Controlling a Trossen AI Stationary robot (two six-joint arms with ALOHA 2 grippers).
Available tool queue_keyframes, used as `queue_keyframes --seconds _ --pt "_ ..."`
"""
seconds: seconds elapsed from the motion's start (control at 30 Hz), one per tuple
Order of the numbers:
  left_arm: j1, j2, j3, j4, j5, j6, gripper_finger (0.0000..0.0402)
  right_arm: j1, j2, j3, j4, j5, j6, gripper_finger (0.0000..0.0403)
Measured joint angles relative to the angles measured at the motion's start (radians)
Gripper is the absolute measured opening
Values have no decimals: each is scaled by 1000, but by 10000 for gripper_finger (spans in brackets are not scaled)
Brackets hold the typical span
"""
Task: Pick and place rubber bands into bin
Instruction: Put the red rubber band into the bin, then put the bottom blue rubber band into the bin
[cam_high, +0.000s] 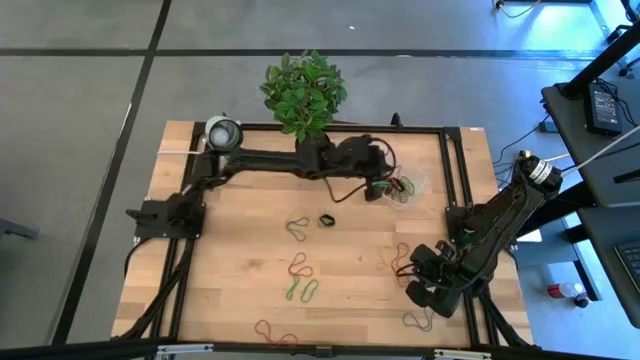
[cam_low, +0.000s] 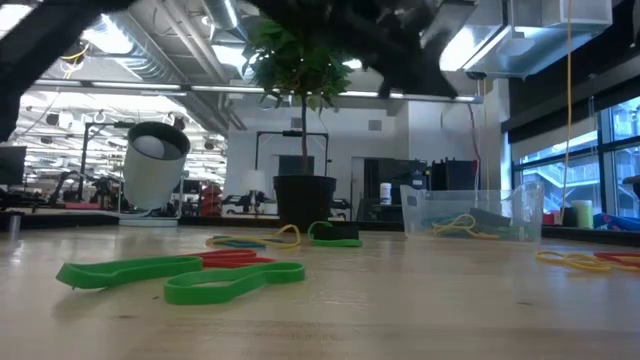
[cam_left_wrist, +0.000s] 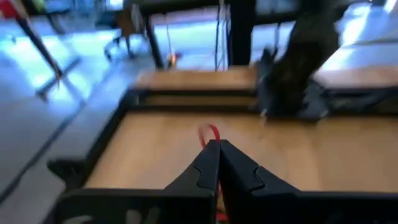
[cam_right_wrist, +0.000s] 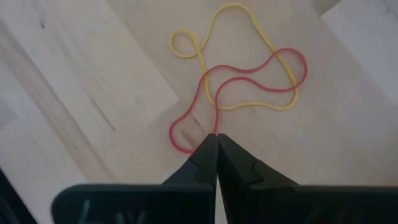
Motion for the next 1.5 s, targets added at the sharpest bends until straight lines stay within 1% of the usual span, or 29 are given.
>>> queue_keyframes --seconds 0.1,0.2,0.3,0.4,0.53,0.73,0.83,0.9,0.97,1.1,1.17,1.27,1.33,1.37,1.4,1.5 --pt "25 91 53 -5 11 -43 2 -6 0 0 0 0 -1 12" --pt "37 157 79 -11 25 -95 2 -6 0 0 0 0 -1 12" --pt "35 185 81 -43 50 -116 2 -6 0 0 3 0 -1 12" --pt "23 192 83 -103 53 -92 10 -3 0 0 5 0 -1 12" --pt "10 192 83 -190 36 -79 48 11 0 0 4 0 -1 12" --pt "8 172 84 -289 31 -164 122 34 0 0 0 0 -1 12" --pt "1 126 85 -322 36 -211 140 42 0 0 -8 0 -1 12" --pt "-11 81 85 -359 32 -253 143 43 0 0 -9 0 -1 12" --pt "-29 31 85 -412 15 -283 141 43 0 0 -9 0 -1 12" --pt "-79 -84 85 -537 -65 -308 124 40 0 0 -5 0 -1 12" --pt "-105 -136 84 -630 -87 -314 105 36 0 0 1 -8 7 12" --pt "-139 -197 68 -725 -89 -303 60 28 0 0 7 -69 84 5" --pt "-161 -242 17 -723 -84 -268 22 27 0 0 10 -110 131 4" --pt "-172 -265 -19 -705 -74 -254 11 27 0 0 10 -138 156 4" --pt "-181 -287 -56 -681 -68 -247 8 27 0 1 11 -160 180 3" --pt "-212 -368 -230 -595 -59 -252 2 27 12 13 15 -248 280 2"
